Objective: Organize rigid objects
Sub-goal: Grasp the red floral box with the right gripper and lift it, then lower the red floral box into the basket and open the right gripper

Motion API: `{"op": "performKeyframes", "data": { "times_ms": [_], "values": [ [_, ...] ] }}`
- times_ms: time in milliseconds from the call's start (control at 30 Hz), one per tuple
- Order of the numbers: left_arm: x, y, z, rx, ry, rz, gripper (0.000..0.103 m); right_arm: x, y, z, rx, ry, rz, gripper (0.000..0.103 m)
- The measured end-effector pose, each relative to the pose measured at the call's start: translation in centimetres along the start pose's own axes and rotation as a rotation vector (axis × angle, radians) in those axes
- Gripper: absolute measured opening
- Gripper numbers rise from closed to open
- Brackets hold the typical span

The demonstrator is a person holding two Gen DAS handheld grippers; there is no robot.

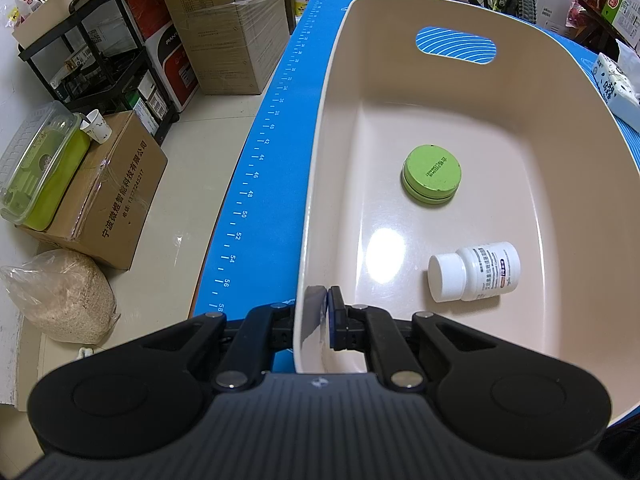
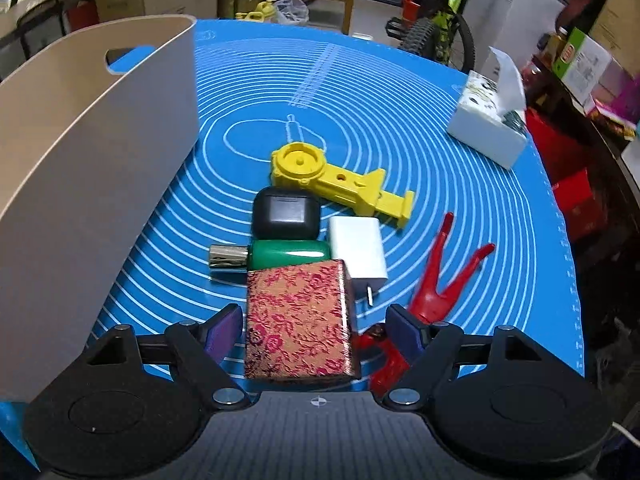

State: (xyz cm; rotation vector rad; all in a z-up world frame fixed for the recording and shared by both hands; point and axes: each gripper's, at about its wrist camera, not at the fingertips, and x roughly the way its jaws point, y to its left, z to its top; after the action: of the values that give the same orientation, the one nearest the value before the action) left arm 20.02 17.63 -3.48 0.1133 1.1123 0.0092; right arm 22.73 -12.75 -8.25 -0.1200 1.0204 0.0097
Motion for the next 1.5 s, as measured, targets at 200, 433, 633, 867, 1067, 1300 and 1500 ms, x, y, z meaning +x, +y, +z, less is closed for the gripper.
{"op": "performKeyframes", "data": {
  "times_ms": [200,433,633,867,1067,1300,1500],
  "values": [
    [0.0,0.0,0.0,0.0,0.0,0.0,0.01,0.2,1.0,0.1,-0.047,-0.007,-0.024,0.064],
    [0.0,0.0,0.0,0.0,0.001,0.001,0.01,-0.6,1.0,0.0,-0.06,-0.04,-0.018,0.06],
    [0.0,0.0,0.0,0.0,0.0,0.001,0.01,-3.5,1.0,1.2,-0.042,-0.123,-0.008,0.06],
    [0.0,-0.1,0.1,0.0,0.001,0.001,0.01,-7.7,2.4,3.8,-0.04,-0.248,0.01,0.06],
    [0.0,-0.1,0.1,0.0,0.001,0.001,0.01,-10.5,5.2,6.0,-0.045,-0.346,0.056,0.06],
    [0.0,-0.1,0.1,0.0,0.001,0.001,0.01,-10.6,10.4,8.1,-0.091,-0.374,0.146,0.06],
    [0.0,-0.1,0.1,0.0,0.001,0.001,0.01,-9.0,14.6,8.3,-0.13,-0.32,0.204,0.06]
  ]
}}
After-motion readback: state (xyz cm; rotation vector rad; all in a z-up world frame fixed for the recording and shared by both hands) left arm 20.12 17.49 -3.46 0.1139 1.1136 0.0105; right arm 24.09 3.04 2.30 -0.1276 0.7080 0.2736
